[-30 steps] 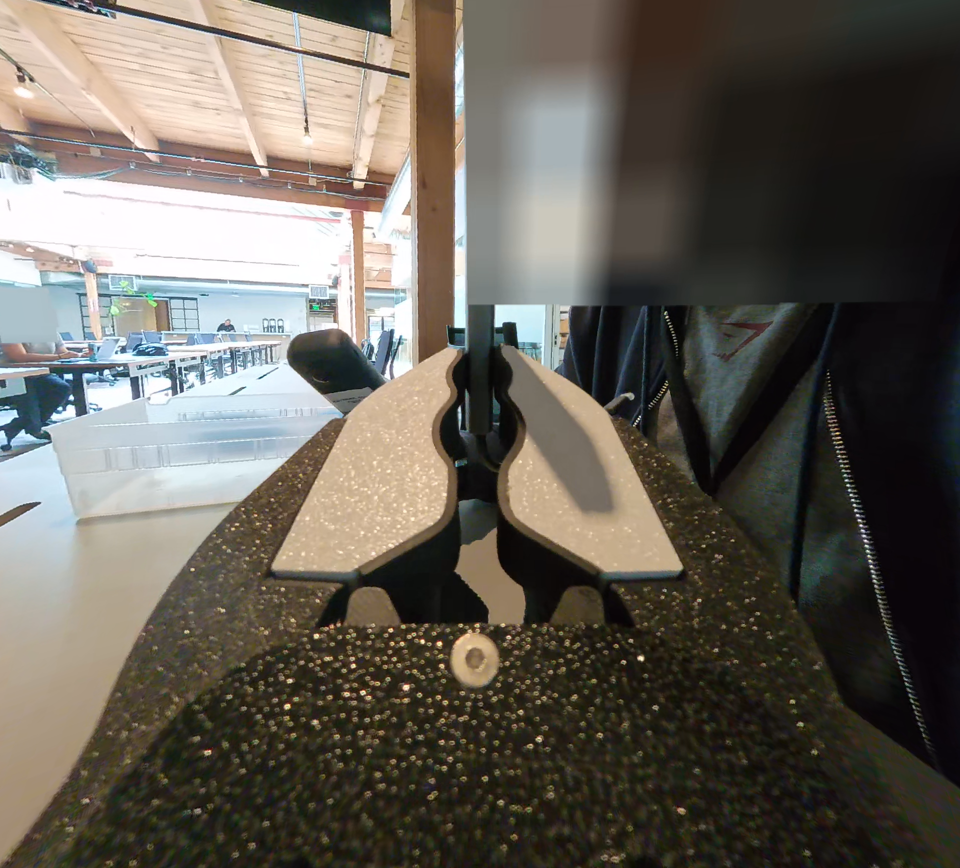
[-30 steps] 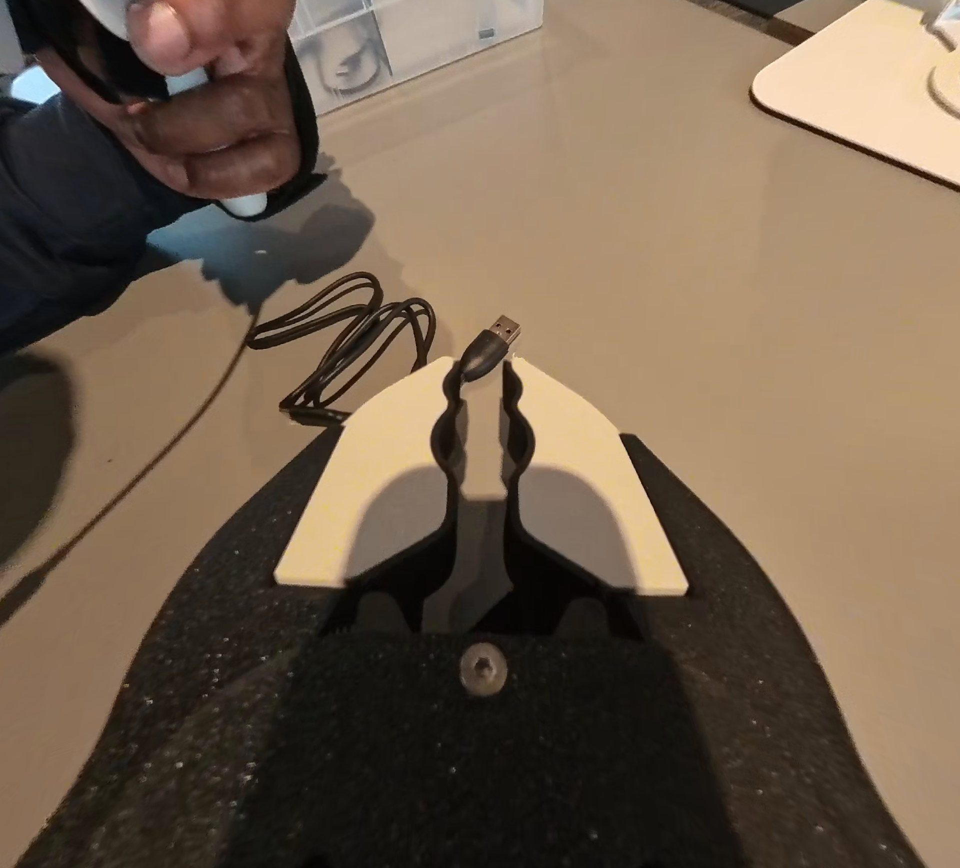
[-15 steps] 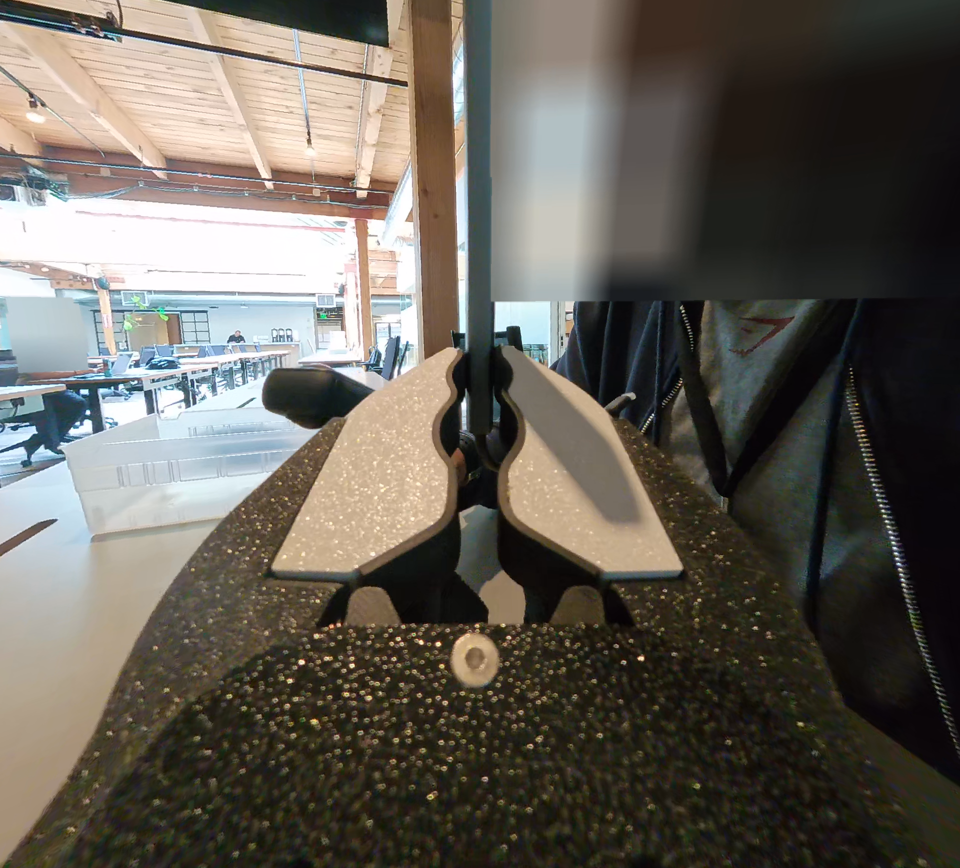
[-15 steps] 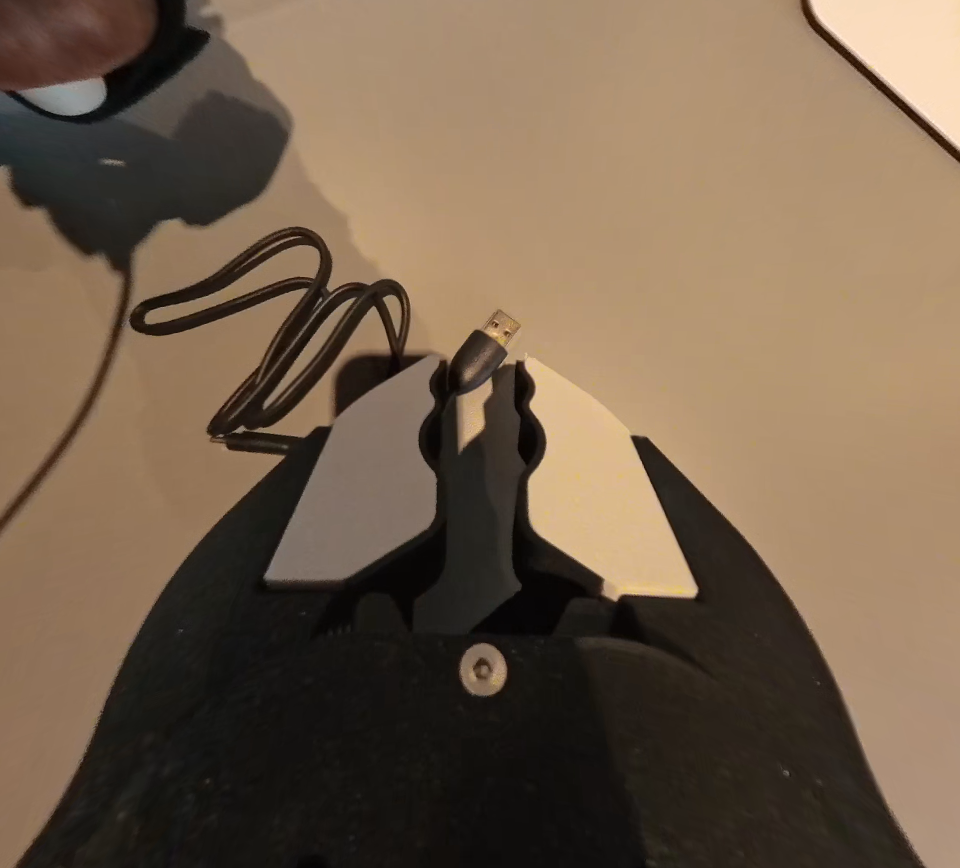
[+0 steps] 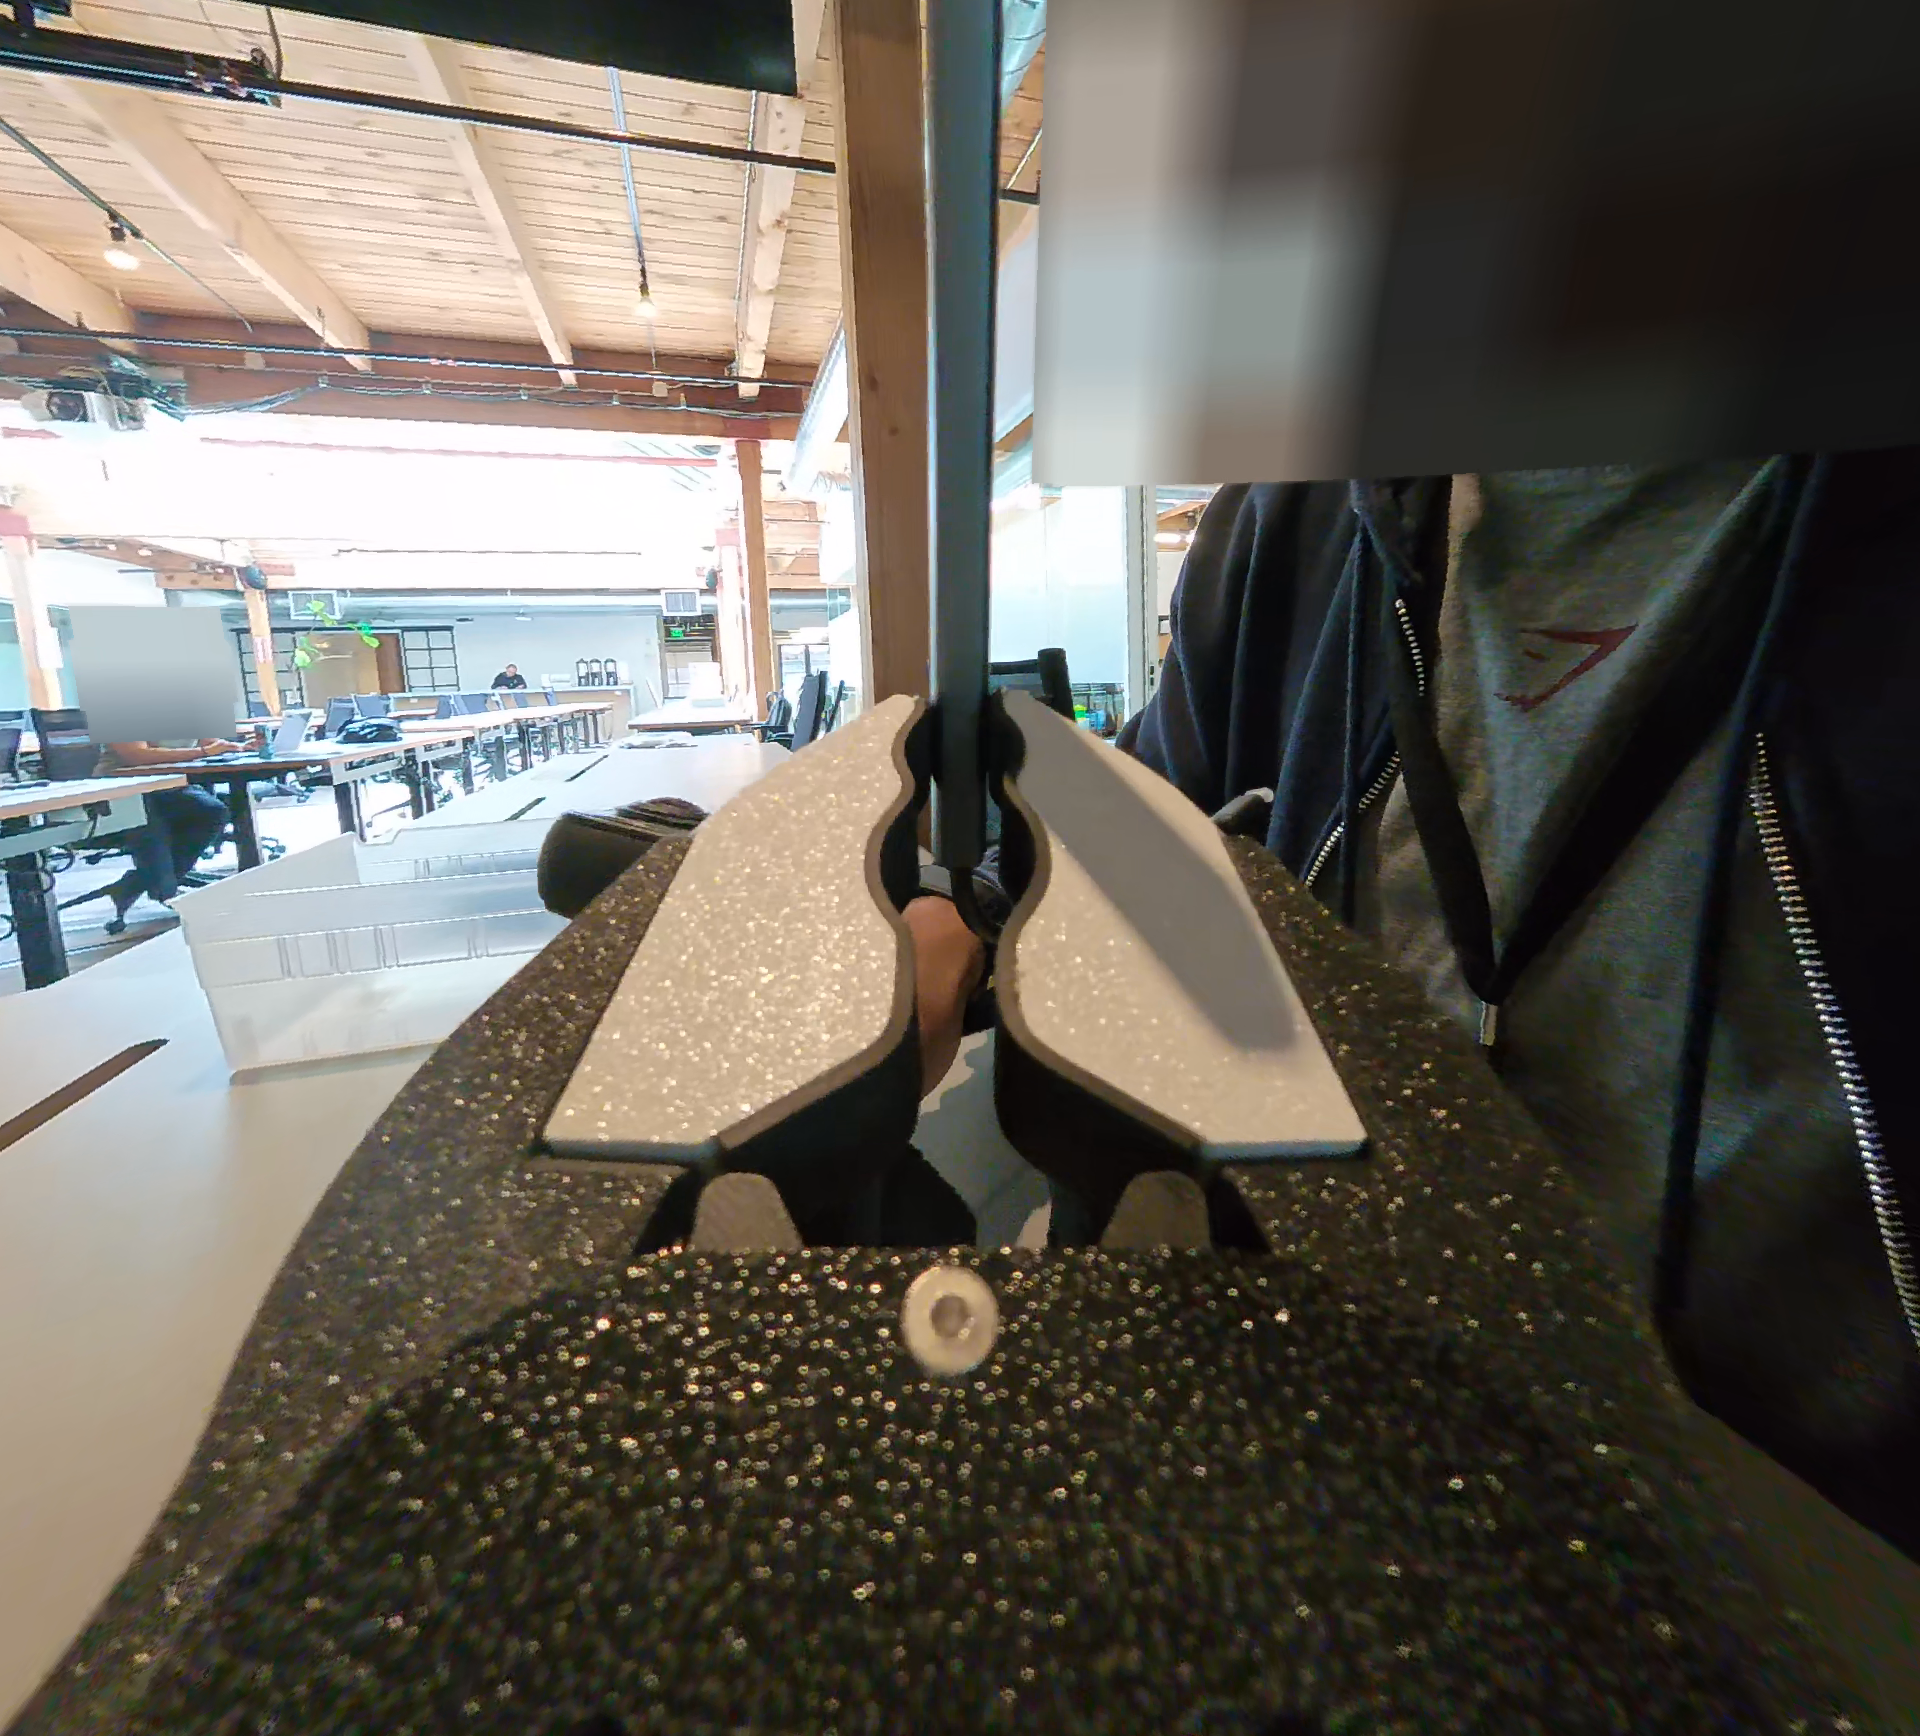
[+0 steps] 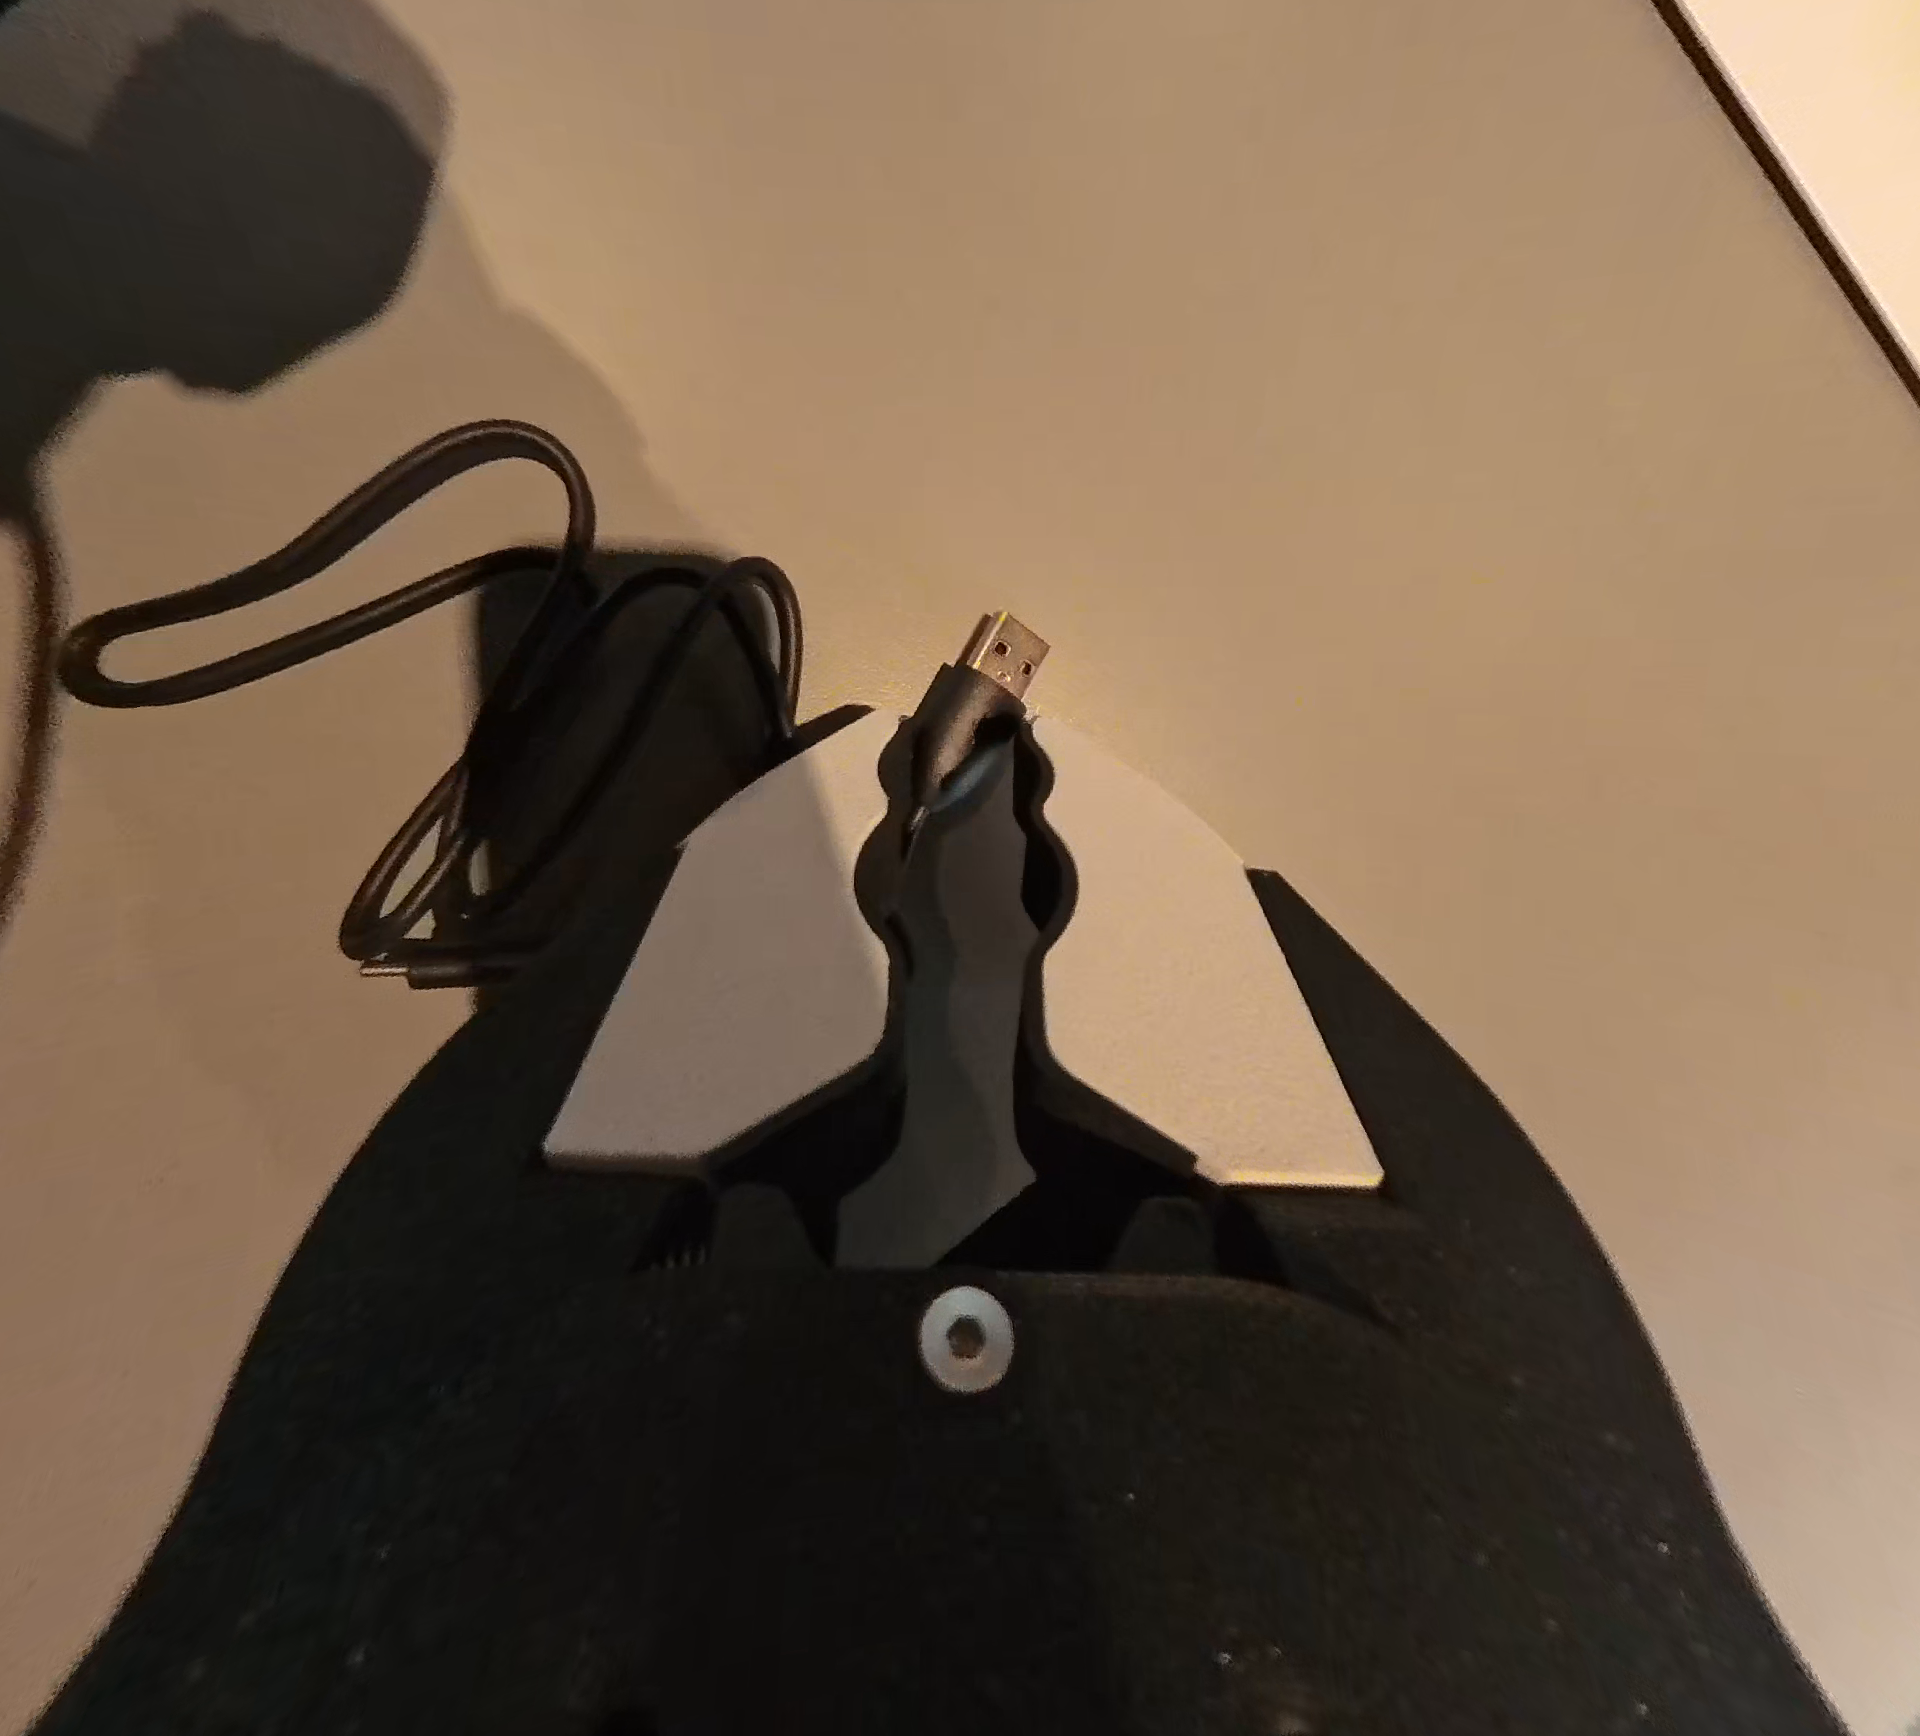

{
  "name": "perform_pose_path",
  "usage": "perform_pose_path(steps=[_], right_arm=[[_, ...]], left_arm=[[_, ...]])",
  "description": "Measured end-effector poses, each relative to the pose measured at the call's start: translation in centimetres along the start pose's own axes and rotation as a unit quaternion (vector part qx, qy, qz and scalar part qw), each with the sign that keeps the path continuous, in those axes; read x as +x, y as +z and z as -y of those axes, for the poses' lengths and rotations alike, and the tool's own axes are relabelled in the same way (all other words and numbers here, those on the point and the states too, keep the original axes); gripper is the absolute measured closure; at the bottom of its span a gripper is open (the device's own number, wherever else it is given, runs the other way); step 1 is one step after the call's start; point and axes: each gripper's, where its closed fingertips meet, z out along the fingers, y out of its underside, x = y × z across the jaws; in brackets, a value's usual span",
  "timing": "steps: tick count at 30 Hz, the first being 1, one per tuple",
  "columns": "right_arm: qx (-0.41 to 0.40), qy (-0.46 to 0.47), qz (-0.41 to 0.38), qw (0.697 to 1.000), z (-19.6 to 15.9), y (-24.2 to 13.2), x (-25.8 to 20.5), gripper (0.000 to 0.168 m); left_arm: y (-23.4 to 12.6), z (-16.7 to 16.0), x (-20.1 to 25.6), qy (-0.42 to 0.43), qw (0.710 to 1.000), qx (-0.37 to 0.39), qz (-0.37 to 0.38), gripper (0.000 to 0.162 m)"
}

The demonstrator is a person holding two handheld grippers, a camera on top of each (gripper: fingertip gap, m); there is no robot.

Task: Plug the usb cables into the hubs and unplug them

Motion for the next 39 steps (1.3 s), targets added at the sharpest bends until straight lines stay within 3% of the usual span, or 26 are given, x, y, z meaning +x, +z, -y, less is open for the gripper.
perform_pose_path(steps=[12, 29, 39], right_arm=[[0.078, -0.003, 0.021, 0.997, -0.1, -0.4, 0.4, 0.154], [0.227, 0.04, 0.064, 0.971, 1.4, -3.9, 1.4, 0.157], [0.254, 0.045, 0.069, 0.964, 1.6, -4.6, 1.5, 0.157]], left_arm=[[-0.6, -0.1, -1.2, 0.007, 0.999, 0.016, 0.033, 0.152], [0.0, -2.8, -2.8, -0.035, 0.998, 0.01, 0.046, 0.152], [0.2, -3.3, -2.9, -0.04, 0.998, 0.001, 0.05, 0.152]])
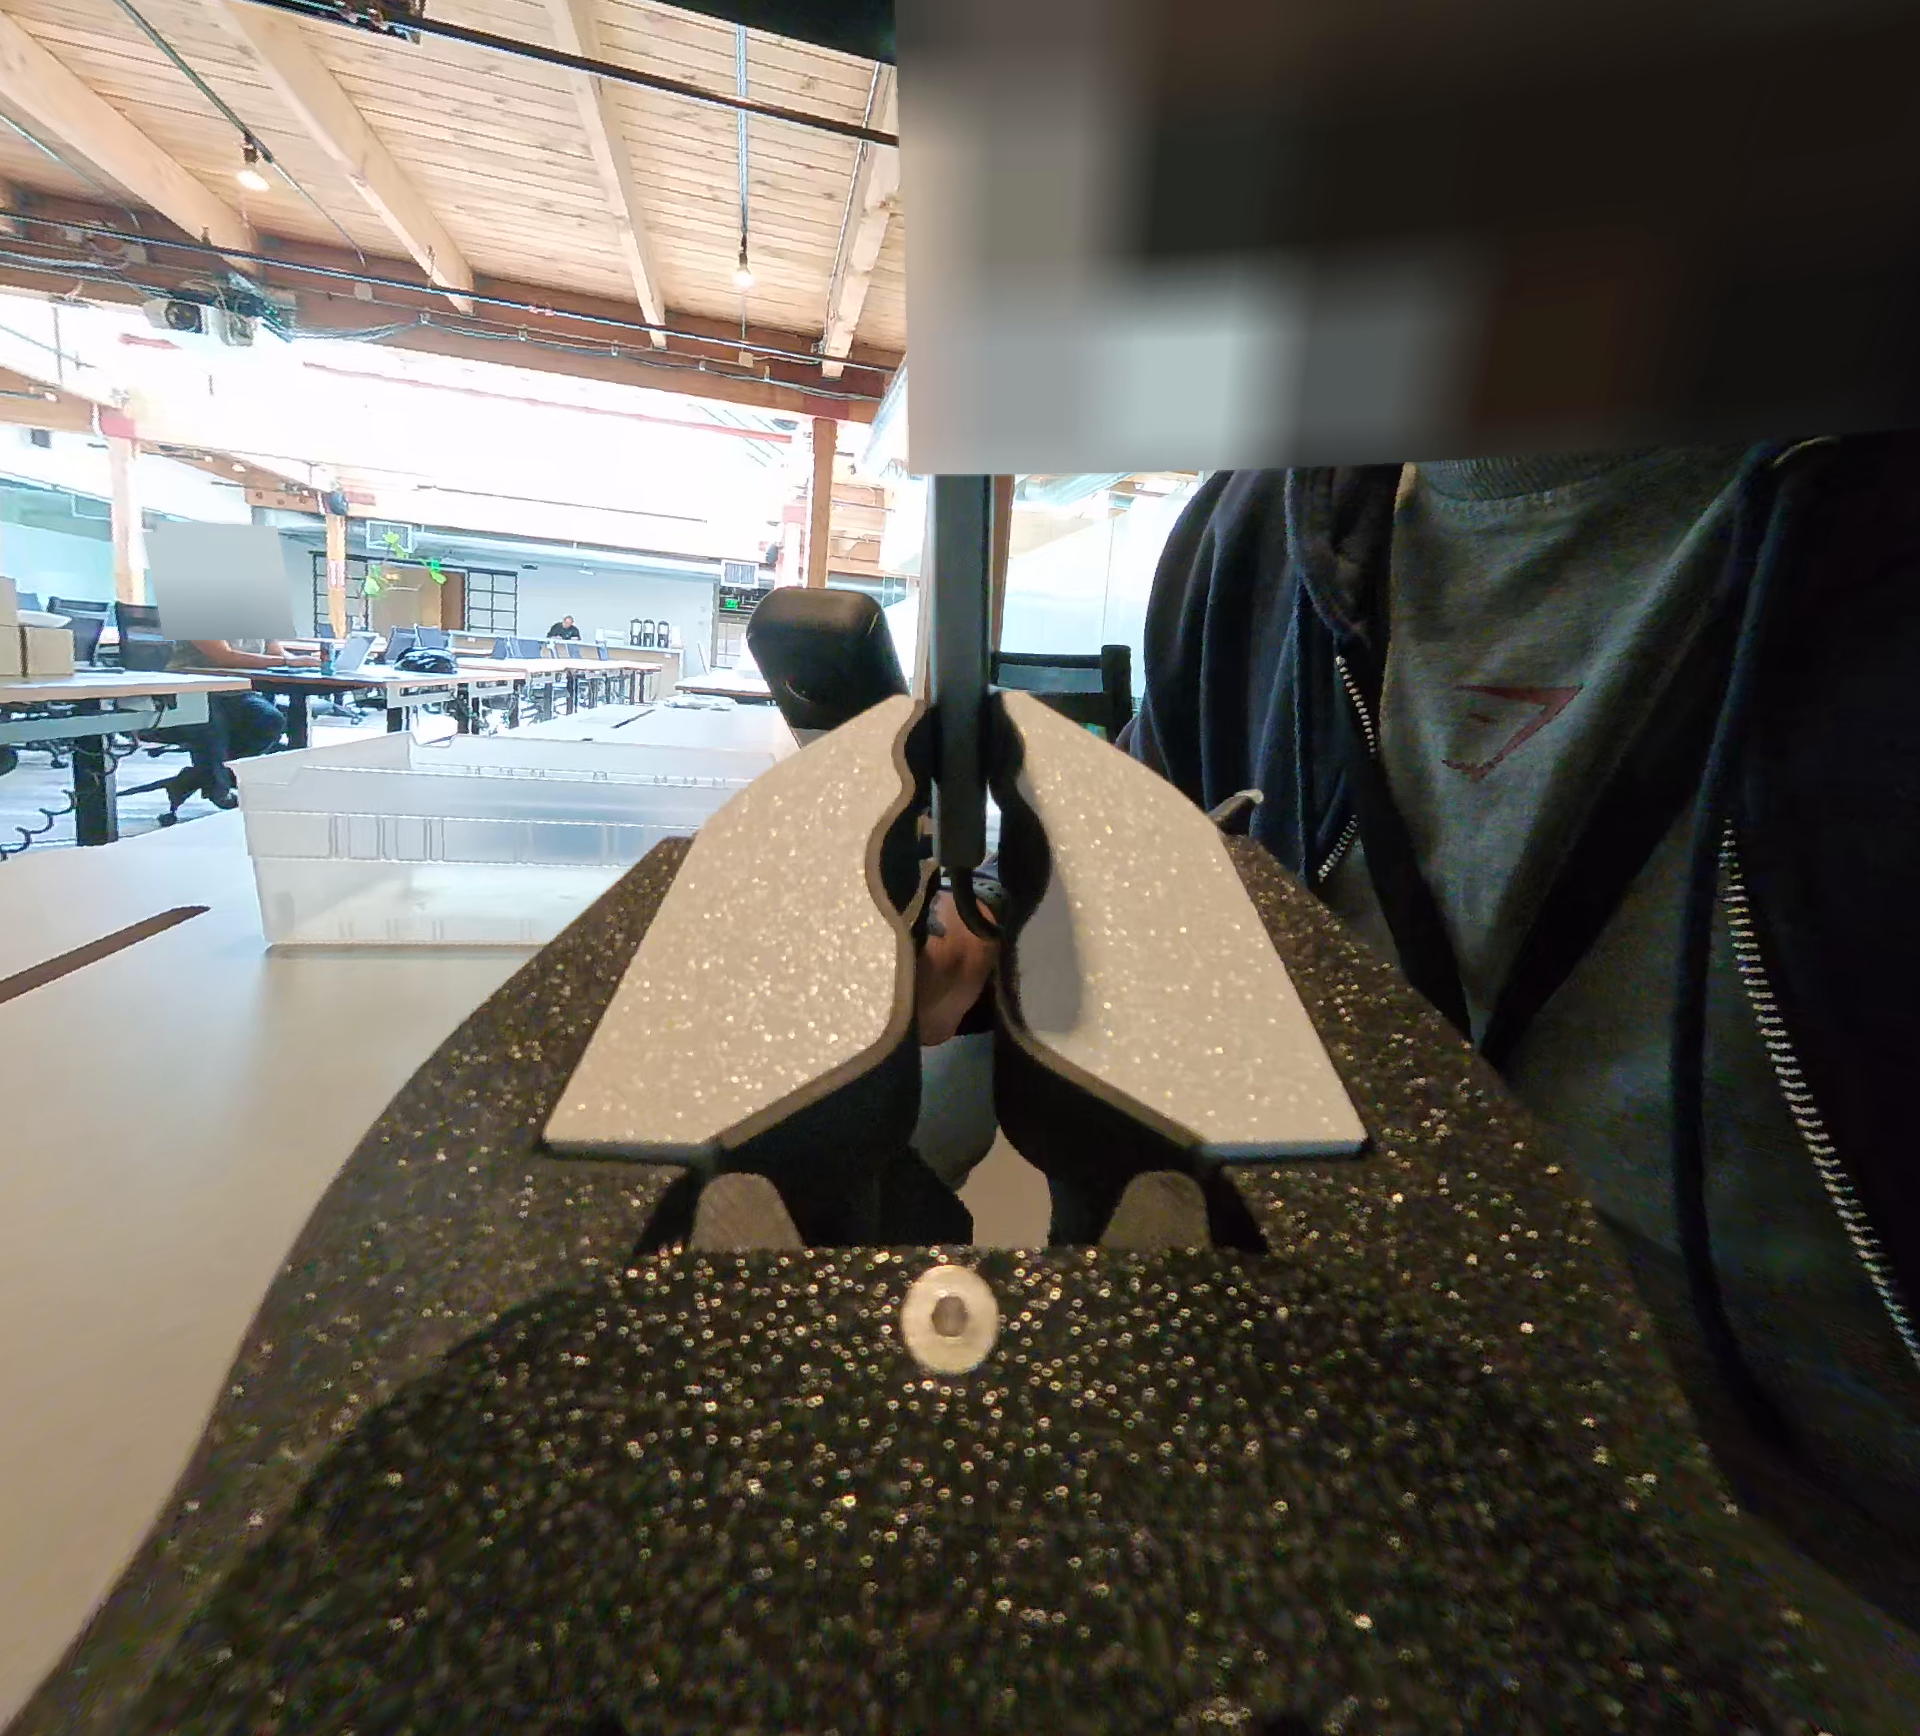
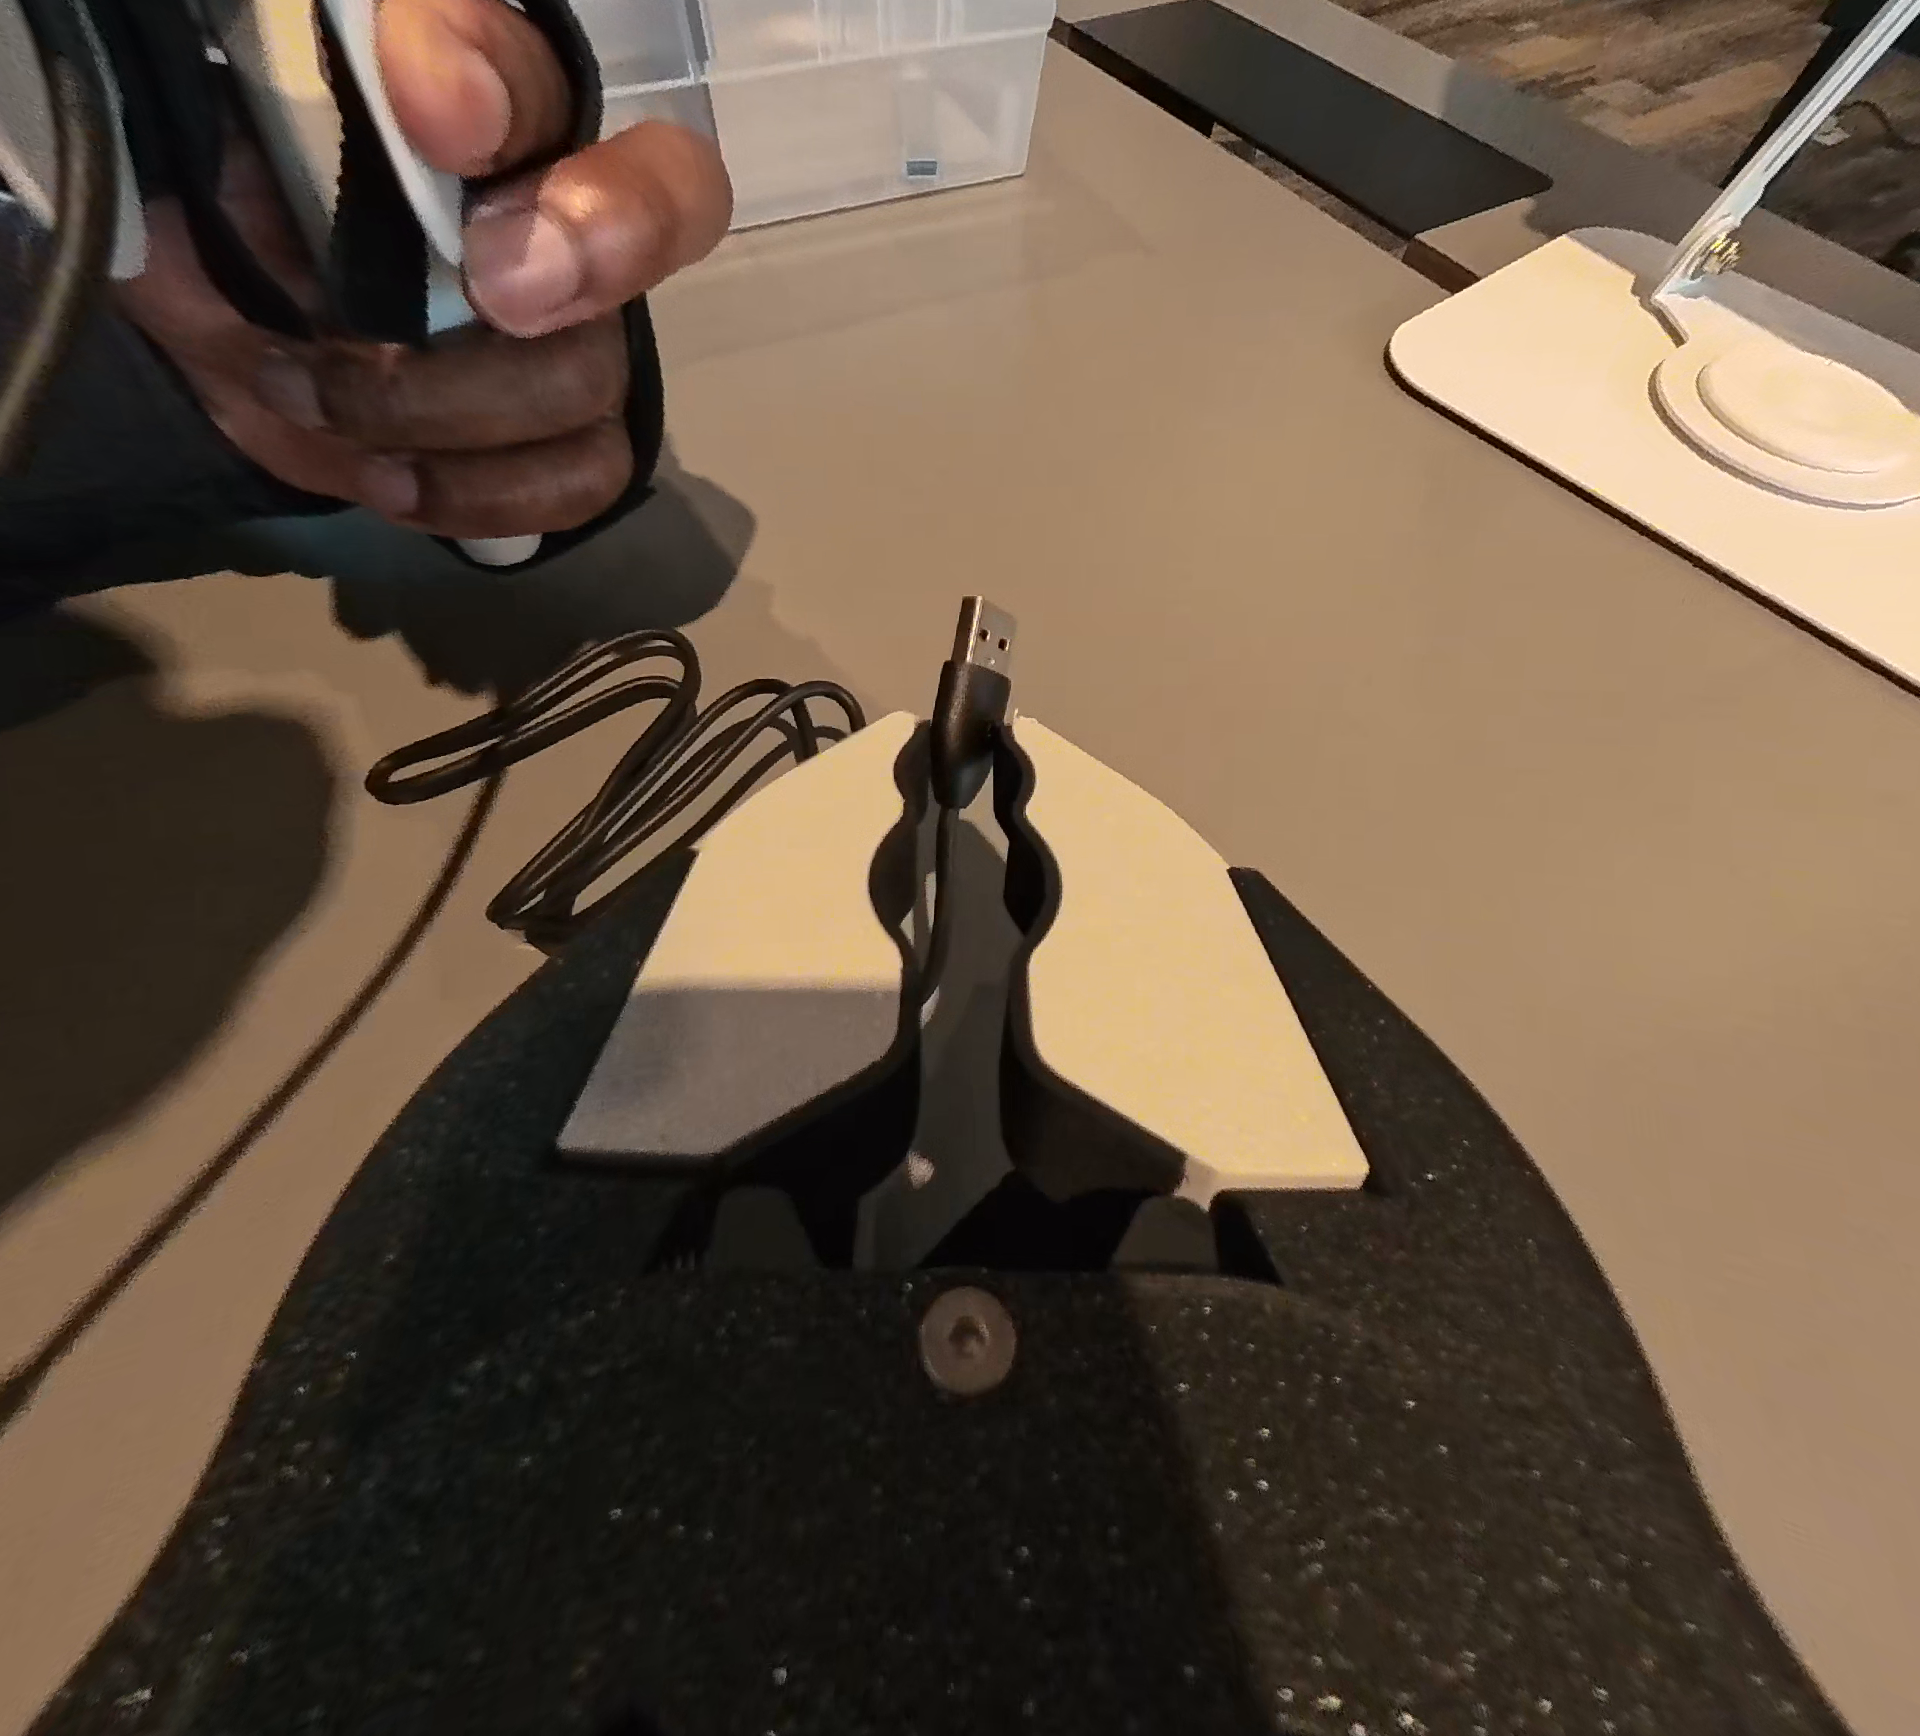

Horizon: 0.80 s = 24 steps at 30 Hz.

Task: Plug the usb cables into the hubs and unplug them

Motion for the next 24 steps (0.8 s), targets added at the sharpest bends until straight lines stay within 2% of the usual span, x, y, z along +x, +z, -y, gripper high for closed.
perform_pose_path(steps=[6, 14, 24], right_arm=[[0.024, -0.008, -0.005, 1.0, 0.7, -0.3, 0.2, 0.157], [0.091, -0.07, -0.029, 0.993, 2.9, -1.6, -0.2, 0.157], [0.117, -0.087, -0.039, 0.989, 3.7, -2.2, -0.3, 0.157]], left_arm=[[0.0, -0.1, -0.3, 0.003, 1.0, -0.008, 0.012, 0.153], [-0.2, 0.0, -0.5, 0.005, 1.0, -0.007, 0.02, 0.153], [-0.4, -0.3, -1.4, -0.002, 0.999, -0.016, 0.044, 0.152]])
